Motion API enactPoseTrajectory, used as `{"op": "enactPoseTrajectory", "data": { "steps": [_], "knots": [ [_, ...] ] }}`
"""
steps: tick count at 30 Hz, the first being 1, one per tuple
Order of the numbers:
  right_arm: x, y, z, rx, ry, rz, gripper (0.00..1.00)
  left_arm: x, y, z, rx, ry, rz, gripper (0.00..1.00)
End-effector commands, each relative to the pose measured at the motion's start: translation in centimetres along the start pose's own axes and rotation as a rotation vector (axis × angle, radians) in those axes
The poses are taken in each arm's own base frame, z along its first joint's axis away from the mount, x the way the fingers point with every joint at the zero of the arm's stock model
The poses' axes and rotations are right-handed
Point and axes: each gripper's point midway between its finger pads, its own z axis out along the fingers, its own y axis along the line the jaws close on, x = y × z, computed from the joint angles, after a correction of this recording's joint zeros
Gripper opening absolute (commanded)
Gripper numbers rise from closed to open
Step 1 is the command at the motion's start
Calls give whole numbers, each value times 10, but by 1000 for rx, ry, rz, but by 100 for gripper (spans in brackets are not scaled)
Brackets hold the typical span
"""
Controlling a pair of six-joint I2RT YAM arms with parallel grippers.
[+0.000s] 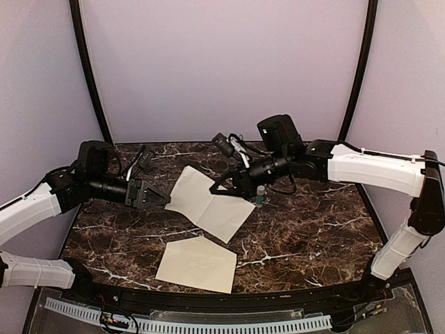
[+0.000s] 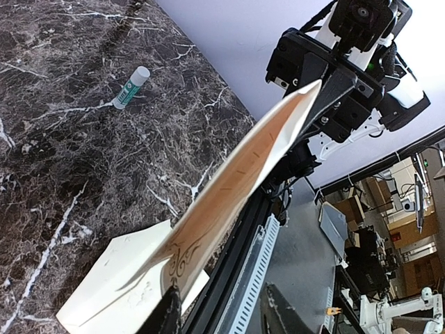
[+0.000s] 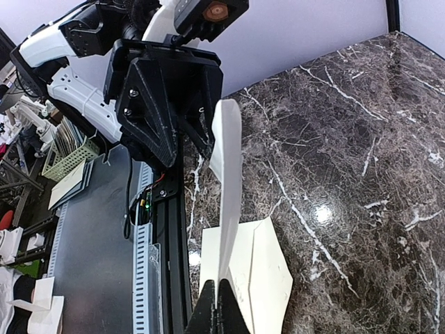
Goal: Place the letter into the envelope and seal it
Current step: Fold the letter.
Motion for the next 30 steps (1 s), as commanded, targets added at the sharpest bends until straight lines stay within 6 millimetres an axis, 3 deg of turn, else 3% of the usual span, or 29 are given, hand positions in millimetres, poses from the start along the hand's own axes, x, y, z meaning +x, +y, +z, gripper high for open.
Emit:
{"op": "enactPoseTrajectory", "data": {
  "steps": [1, 16, 30],
  "knots": [
    [-8, 3, -1, -20, -30, -18, 0, 2, -1, 1, 32, 1, 2, 38],
    [-1, 6, 4, -67, 6, -1, 0, -14, -5, 13, 100, -9, 23, 38],
    [2, 4, 11, -83, 29, 0, 0, -35, -29, 19, 242, -35, 56, 38]
  ]
}}
